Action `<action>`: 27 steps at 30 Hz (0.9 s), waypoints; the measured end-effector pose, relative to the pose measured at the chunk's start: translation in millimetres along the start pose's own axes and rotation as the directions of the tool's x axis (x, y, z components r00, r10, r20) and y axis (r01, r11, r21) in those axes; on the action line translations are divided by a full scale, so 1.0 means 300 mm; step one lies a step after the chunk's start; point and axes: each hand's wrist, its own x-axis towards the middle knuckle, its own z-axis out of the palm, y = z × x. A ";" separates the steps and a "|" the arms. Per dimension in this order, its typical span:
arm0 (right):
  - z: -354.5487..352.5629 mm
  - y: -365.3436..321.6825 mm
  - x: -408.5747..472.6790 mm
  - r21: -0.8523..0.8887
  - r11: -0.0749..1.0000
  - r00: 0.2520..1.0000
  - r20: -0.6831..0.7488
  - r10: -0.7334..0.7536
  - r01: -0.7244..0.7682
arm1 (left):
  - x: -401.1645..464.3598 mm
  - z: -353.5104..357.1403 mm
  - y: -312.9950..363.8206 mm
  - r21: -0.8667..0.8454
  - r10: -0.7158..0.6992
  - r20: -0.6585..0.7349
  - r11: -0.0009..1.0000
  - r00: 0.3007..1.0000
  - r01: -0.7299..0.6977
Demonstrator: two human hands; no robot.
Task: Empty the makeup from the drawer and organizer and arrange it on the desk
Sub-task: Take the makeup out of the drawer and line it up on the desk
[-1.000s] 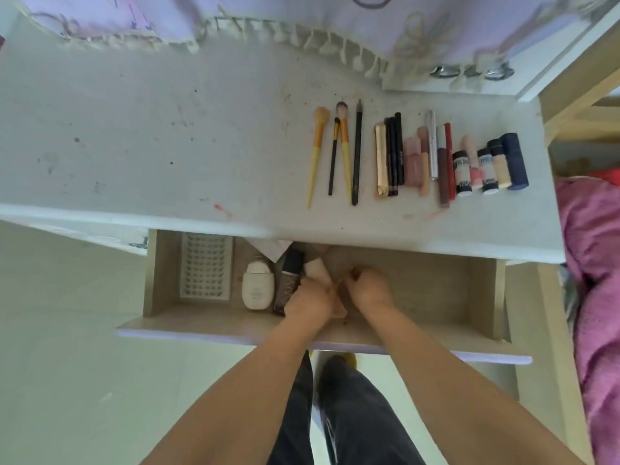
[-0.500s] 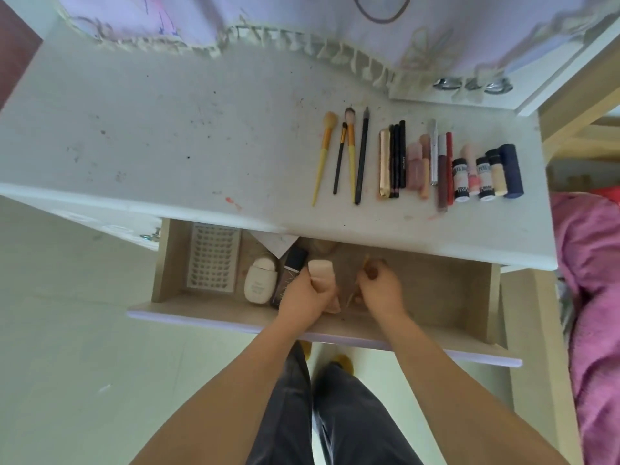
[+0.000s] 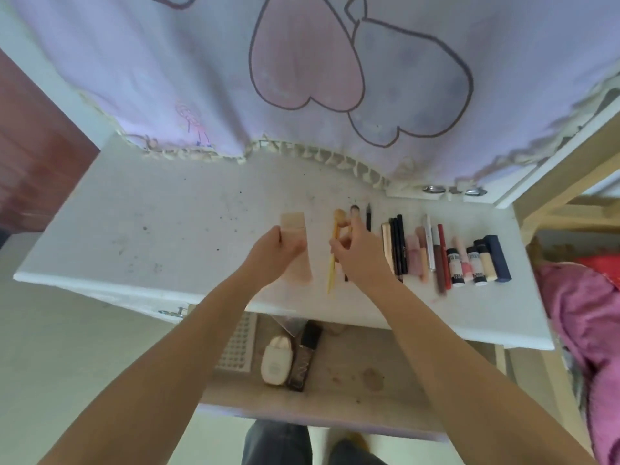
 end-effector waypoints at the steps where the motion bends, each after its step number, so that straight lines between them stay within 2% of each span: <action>1: 0.028 -0.011 0.053 -0.044 0.999 1.000 -0.008 0.009 -0.010 | 0.053 -0.017 0.010 0.011 0.005 0.000 1.000 1.000 -0.005; 4: 0.109 -0.011 0.180 -0.307 0.952 0.999 -0.033 0.008 -0.017 | 0.210 -0.053 0.030 0.031 0.040 0.027 0.999 0.999 -0.041; 8: 0.151 0.009 0.231 -0.631 0.775 0.998 -0.055 -0.017 -0.022 | 0.391 -0.068 0.048 0.070 0.062 0.101 0.995 0.993 -0.069; 11: 0.158 0.036 0.230 -0.771 0.637 0.991 -0.076 -0.114 0.015 | 0.485 -0.049 0.075 0.102 0.096 0.143 0.989 0.985 -0.111; 14: 0.180 0.071 0.234 -0.844 0.535 0.968 -0.167 -0.185 -0.044 | 0.559 -0.007 0.116 0.093 0.146 0.194 0.982 0.970 -0.166; 19: 0.203 0.122 0.232 -0.797 0.603 0.956 -0.206 -0.208 -0.040 | 0.630 0.046 0.181 0.163 0.298 0.295 0.921 0.908 -0.355; 21: 0.193 0.126 0.221 -0.780 0.626 0.945 -0.216 -0.246 -0.015 | 0.647 0.055 0.179 0.218 0.340 0.291 0.887 0.894 -0.408; 24: 0.149 0.090 0.185 -0.705 0.708 0.884 -0.306 -0.353 0.039 | 0.658 0.062 0.145 0.375 0.426 0.239 0.789 0.873 -0.487; 27: 0.101 0.058 0.107 -0.615 0.777 0.811 -0.382 -0.443 0.135 | 0.592 0.039 0.110 0.495 0.473 0.182 0.714 0.862 -0.496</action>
